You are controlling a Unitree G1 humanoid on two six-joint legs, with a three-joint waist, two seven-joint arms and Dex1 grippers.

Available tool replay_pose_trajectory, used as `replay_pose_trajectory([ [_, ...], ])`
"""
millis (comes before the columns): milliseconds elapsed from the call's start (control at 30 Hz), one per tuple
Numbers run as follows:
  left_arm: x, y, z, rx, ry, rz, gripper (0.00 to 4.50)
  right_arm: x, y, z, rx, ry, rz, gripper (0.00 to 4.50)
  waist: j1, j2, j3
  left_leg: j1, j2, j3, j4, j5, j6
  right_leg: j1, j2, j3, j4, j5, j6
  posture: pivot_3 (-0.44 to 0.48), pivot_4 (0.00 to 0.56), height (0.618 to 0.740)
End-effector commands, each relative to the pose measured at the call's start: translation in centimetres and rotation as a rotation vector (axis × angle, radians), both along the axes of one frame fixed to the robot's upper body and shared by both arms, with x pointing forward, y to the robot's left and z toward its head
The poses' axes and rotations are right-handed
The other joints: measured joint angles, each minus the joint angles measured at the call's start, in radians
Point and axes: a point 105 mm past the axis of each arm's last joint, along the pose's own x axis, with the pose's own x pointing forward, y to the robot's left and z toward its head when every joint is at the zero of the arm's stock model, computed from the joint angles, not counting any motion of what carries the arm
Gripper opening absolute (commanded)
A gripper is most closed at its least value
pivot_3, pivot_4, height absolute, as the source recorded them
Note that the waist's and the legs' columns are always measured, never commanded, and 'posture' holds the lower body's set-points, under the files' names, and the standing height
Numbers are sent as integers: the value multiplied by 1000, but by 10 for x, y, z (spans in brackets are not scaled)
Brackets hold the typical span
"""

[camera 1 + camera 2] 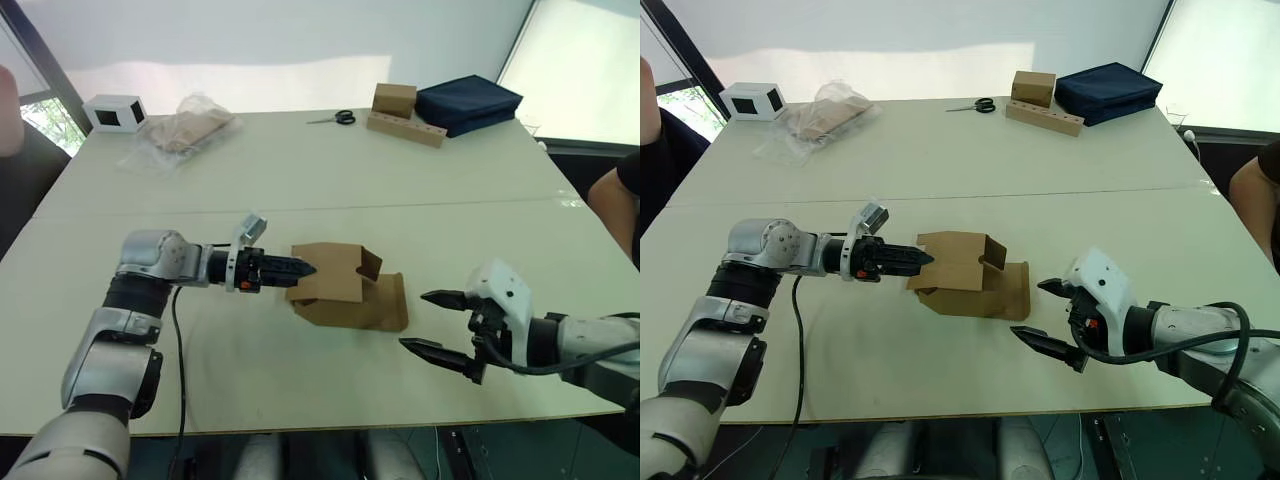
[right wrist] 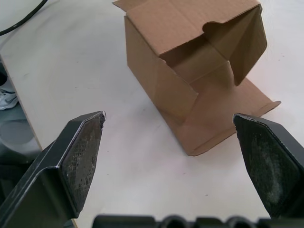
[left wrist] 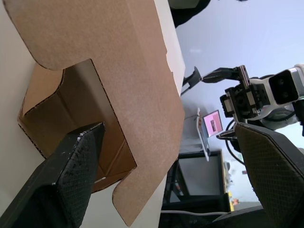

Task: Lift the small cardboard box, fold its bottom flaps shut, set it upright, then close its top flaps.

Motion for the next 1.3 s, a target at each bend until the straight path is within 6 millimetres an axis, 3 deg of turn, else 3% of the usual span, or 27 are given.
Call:
replay_pose_trajectory([
  [33,7,-6,6,-35,-31,10,4453,-5,4,7,-2,-40,21,4500,4,0,0,0,0,0,0,0,0,0,0,0,0,0,0,0,150,740],
  [200,14,-12,5,-52,-33,24,4453,-3,1,6,-6,-35,13,4500,1,0,0,0,0,0,0,0,0,0,0,0,0,0,0,0,150,740],
  [233,14,-14,5,-56,-36,21,4065,-3,0,6,-6,-36,11,4500,1,0,0,0,0,0,0,0,0,0,0,0,0,0,0,0,150,740],
  [300,15,-16,7,-66,-37,18,3762,-2,1,6,-4,-38,9,4500,1,0,0,0,0,0,0,0,0,0,0,0,0,0,0,0,150,740],
  [333,16,-17,8,-75,-37,15,3348,-2,1,5,-2,-38,9,4500,1,0,0,0,0,0,0,0,0,0,0,0,0,0,0,0,150,740],
  [700,16,-30,7,-98,-96,-9,3348,-3,-2,-1,3,-27,-21,4500,2,0,0,0,0,0,0,0,0,0,0,0,0,0,0,0,150,740],
  [800,15,-32,8,-100,-96,-14,2550,-3,-3,-3,6,-28,-29,4500,1,0,0,0,0,0,0,0,0,0,0,0,0,0,0,0,150,740],
  [1000,14,-33,6,-100,-96,-14,240,-1,-6,-5,8,-32,-40,4500,2,0,0,0,0,0,0,0,0,0,0,0,0,0,0,0,150,740],
  [1033,14,-33,6,-101,-94,-15,39,0,-6,-5,8,-33,-42,4500,2,0,0,0,0,0,0,0,0,0,0,0,0,0,0,0,150,740],
  [1300,15,-31,8,-98,-116,0,39,4,-10,-3,19,-46,-51,4500,2,0,0,0,0,0,0,0,-1,0,0,0,0,0,0,0,150,740],
])
